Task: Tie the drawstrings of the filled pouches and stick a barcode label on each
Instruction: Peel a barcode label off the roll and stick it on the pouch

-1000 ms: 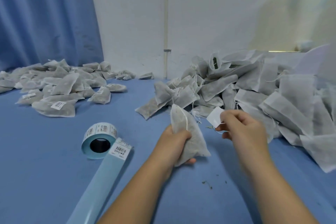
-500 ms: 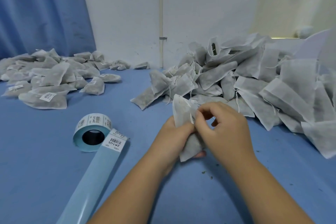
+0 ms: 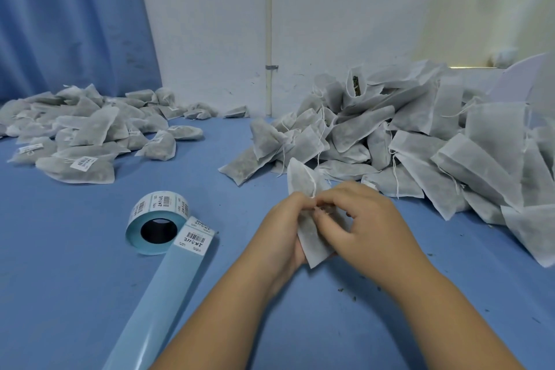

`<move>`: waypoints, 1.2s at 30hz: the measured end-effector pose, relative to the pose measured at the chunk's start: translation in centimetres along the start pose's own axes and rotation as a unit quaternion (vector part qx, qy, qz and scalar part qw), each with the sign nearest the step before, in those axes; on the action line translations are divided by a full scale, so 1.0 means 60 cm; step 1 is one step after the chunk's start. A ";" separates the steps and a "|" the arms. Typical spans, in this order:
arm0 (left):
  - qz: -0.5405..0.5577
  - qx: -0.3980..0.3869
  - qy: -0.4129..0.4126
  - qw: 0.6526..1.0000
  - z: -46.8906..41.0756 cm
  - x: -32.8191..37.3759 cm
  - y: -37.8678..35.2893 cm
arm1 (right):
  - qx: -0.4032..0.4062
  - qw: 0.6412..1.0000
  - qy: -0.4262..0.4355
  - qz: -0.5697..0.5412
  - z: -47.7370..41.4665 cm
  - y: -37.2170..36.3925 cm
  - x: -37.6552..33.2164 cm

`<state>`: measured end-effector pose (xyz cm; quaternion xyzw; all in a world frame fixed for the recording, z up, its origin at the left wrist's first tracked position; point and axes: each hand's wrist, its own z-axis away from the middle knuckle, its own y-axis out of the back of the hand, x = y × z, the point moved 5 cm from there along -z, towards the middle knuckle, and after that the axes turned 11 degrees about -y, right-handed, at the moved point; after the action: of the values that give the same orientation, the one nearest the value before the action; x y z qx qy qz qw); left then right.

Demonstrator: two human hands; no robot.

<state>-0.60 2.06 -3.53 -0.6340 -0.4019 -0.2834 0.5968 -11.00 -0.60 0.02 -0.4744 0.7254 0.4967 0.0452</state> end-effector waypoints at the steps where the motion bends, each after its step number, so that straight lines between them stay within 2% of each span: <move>1: 0.000 0.011 -0.002 1.000 -0.001 -0.001 0.003 | -0.018 1.000 0.003 0.000 0.000 -0.001 -0.002; 6: -0.054 0.063 -0.029 0.996 0.000 0.001 0.018 | -0.052 0.998 0.020 0.020 0.005 -0.005 -0.010; 8: -0.056 0.061 -0.046 0.995 0.001 0.002 0.020 | -0.042 0.999 0.006 -0.015 0.003 -0.006 -0.008; 10: -0.049 0.056 -0.052 0.996 0.003 0.003 0.018 | -0.011 0.994 -0.049 -0.098 -0.001 -0.001 0.001; 13: -0.061 0.042 -0.061 0.995 0.006 0.004 0.015 | 0.021 0.963 -0.178 -0.199 -0.007 0.004 0.031; 15: -0.076 0.016 -0.064 0.995 0.007 0.004 0.009 | -0.005 0.932 -0.254 -0.257 -0.009 0.001 0.048; 17: -0.091 -0.010 -0.065 0.994 0.008 0.000 0.006 | -0.050 0.903 -0.286 -0.316 -0.007 -0.005 0.053; 20: -0.096 -0.033 -0.065 0.993 0.009 -0.003 0.006 | -0.085 0.870 -0.286 -0.392 -0.004 -0.007 0.048; 23: -0.111 -0.030 -0.065 0.991 0.009 -0.001 0.009 | -0.073 0.866 -0.281 -0.406 -0.005 -0.001 0.051; 28: -0.167 0.066 -0.053 0.982 0.013 0.009 0.020 | -0.063 0.876 -0.276 -0.391 -0.006 -0.009 0.047; 32: -0.255 0.115 -0.053 0.959 0.024 0.036 0.022 | -0.080 0.880 -0.255 -0.393 -0.001 -0.018 0.032; 36: -0.330 0.159 -0.087 0.926 0.044 0.078 0.033 | -0.119 0.870 -0.252 -0.406 0.004 -0.042 0.007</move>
<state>3.21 5.51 -0.97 -0.3846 -0.6789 -0.3401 0.5250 -9.46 -0.83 -2.02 -0.5879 0.3683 0.6197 0.3670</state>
